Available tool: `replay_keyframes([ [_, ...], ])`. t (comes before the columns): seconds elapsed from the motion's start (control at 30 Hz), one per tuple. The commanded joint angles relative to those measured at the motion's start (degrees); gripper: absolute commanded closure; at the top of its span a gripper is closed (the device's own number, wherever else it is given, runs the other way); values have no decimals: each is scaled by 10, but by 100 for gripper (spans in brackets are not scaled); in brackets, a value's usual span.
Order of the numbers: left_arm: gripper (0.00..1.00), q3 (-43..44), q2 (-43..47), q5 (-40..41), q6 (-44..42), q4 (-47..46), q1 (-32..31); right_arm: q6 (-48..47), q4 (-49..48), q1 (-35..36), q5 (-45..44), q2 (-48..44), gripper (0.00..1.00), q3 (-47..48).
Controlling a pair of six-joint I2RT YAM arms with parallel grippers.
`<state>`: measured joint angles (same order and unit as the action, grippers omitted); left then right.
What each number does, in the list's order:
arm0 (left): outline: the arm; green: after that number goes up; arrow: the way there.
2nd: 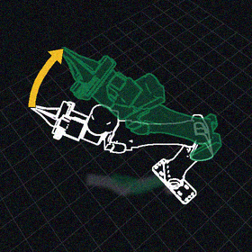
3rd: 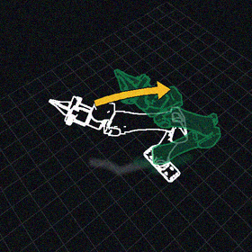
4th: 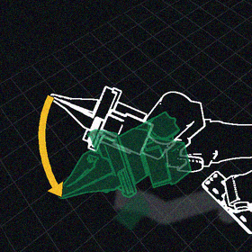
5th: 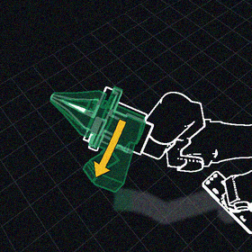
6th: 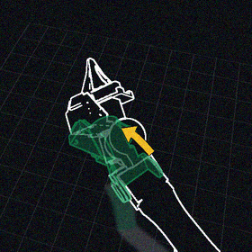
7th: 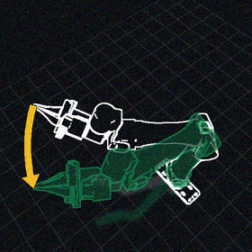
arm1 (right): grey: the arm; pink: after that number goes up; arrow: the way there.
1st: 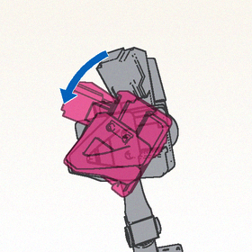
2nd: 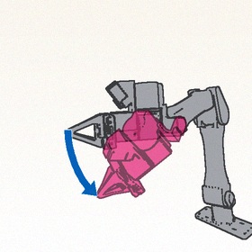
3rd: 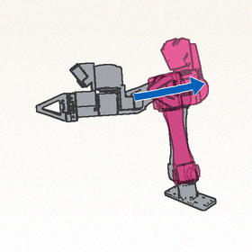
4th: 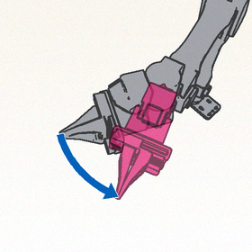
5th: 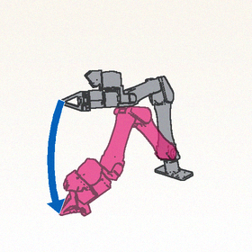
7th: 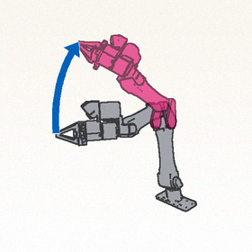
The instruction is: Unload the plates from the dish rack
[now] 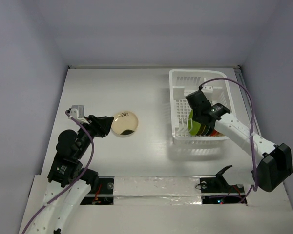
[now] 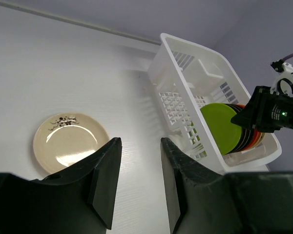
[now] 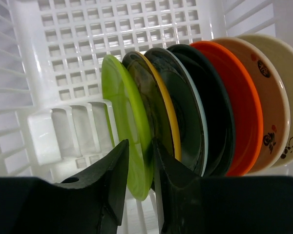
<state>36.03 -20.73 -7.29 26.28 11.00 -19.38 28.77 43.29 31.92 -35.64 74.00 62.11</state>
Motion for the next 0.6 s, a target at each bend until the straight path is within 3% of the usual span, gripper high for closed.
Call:
replay_keyframes([
  [0.0, 65, -4, 8, -8, 0, -24, 2, 2, 19, -4, -10, 14, 71, 21],
  [0.23, 65, -5, 8, -14, 0, -27, 2, 5, 86, -4, -48, 51, 94, 78],
  [0.57, 65, -5, 15, -16, 0, -27, 2, -32, 147, 21, -87, 76, 100, 148],
])
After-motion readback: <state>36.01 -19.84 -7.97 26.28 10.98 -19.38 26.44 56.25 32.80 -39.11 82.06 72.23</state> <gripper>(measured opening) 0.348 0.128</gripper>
